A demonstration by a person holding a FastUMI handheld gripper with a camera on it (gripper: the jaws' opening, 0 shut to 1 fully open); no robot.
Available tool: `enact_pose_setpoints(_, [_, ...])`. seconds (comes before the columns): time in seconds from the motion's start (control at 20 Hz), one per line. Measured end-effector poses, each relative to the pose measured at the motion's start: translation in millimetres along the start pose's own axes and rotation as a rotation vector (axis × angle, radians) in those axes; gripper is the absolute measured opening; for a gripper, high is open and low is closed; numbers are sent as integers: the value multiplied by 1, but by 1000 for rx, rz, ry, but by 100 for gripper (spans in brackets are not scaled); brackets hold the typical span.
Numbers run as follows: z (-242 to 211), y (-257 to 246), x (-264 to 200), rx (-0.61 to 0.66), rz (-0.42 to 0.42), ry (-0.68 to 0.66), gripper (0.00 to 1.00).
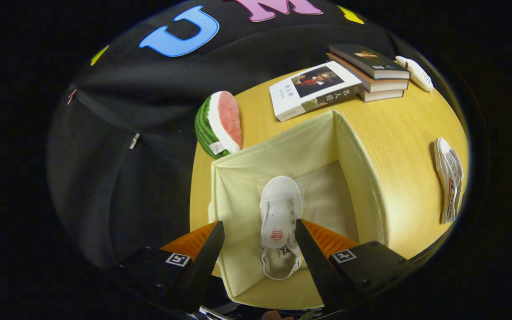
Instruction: Open the storage box then place both shoes into the box .Put the left shoe in first, then the right shoe, with the right side of both shoes facing outward in a uniform manner.
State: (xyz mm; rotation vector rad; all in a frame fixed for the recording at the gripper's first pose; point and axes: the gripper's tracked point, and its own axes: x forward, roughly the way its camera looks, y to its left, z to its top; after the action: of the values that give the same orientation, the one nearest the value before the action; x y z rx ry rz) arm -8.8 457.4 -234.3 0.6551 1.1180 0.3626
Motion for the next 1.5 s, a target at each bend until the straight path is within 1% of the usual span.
enact_pose_setpoints(0.15, [19,0,-29,-45,41,-57,99])
enact_pose_setpoints(0.45, [59,-13,-82,-167,70,-207,98])
enact_pose_setpoints(0.6, [74,-35,-105,-240,80,-274,98])
enact_pose_setpoints(0.7, [85,-60,-123,-266,69,-316,98])
enact_pose_setpoints(0.85, [101,-118,-149,-305,9,-367,99])
enact_pose_setpoints(1.15, [119,-263,-184,-314,-142,-423,99])
enact_pose_setpoints(1.35, [108,-354,-197,-255,-238,-409,99])
enact_pose_setpoints(1.45, [95,-405,-199,-272,-317,-390,98])
enact_pose_setpoints(1.5, [85,-422,-198,-284,-343,-367,98])
